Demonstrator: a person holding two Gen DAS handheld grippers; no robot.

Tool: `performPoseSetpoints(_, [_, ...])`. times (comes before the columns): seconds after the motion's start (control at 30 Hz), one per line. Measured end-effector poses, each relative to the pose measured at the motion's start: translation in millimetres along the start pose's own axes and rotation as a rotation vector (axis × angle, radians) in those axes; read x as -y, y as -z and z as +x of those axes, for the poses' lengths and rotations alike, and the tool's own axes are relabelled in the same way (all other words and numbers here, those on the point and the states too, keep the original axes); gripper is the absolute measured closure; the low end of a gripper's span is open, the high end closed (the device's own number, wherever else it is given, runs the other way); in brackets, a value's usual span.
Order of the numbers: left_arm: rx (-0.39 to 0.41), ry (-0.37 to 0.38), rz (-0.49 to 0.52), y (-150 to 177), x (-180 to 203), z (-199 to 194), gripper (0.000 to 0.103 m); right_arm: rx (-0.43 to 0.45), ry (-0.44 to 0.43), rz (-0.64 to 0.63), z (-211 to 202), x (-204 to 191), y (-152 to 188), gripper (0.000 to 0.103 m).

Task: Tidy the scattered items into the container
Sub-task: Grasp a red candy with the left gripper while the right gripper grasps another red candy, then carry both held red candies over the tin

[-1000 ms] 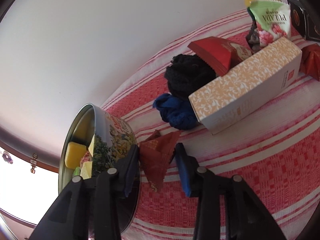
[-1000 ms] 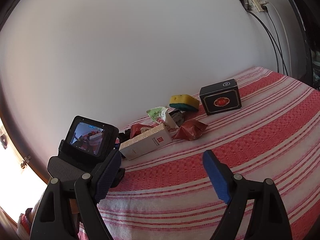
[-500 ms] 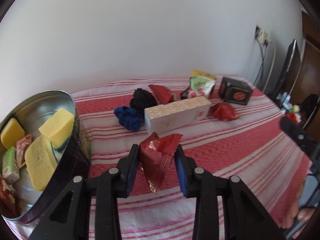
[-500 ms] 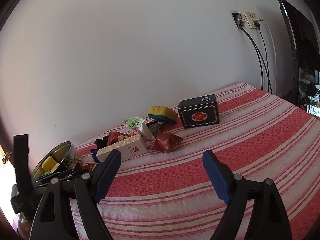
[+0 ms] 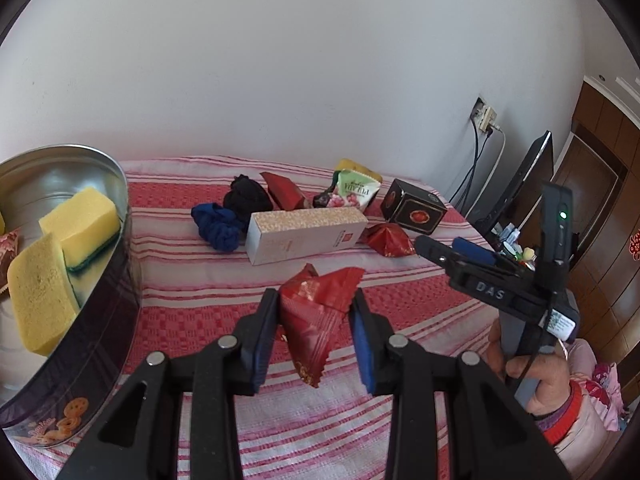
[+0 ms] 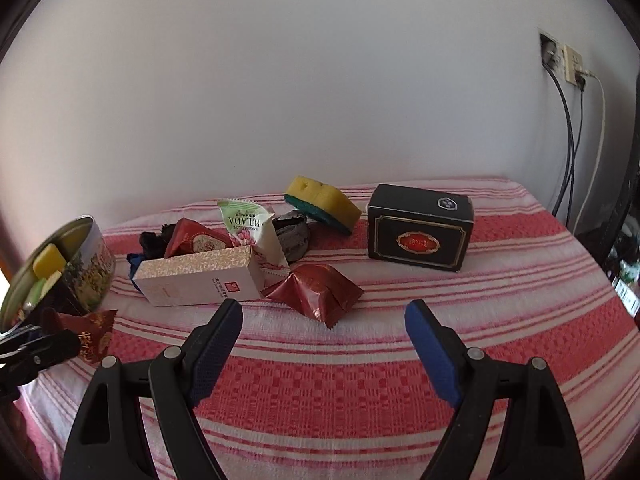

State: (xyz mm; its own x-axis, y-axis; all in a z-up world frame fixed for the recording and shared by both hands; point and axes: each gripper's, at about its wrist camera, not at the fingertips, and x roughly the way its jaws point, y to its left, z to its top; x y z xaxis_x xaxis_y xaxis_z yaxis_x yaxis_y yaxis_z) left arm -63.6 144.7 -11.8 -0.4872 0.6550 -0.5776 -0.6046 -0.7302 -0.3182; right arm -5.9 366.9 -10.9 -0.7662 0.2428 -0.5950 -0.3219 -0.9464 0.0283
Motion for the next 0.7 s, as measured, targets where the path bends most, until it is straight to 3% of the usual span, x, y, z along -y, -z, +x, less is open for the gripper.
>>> performPoseSetpoints(0.27, [-0.007,0.003,-0.001,-1,-1,3,0.069,-0.174,-0.006,-0.095,64,-7,-20,0.018])
performPoseSetpoints(0.37, [-0.003,-0.005,0.005,-2,-1,4,0.069,-0.246,-0.055,-0.067,77,-1,-19,0.042])
performPoseSetpoints(0.4, [-0.002,-0.005,0.009,-3,-1,4,0.069,-0.238,-0.056,-0.051,76,2,-19,0.055])
performPoseSetpoints(0.47, [-0.002,-0.004,0.015,-3,0,4,0.069,-0.228,-0.075,-0.017,73,10,-18,0.061])
performPoseSetpoints(0.57, [0.003,-0.009,0.019,-3,0,3,0.069,-0.196,-0.086,0.034,65,20,-17,0.065])
performPoseSetpoints(0.7, [0.017,-0.007,0.007,-4,-3,0,0.069,-0.088,-0.083,0.081,35,28,-11,0.066])
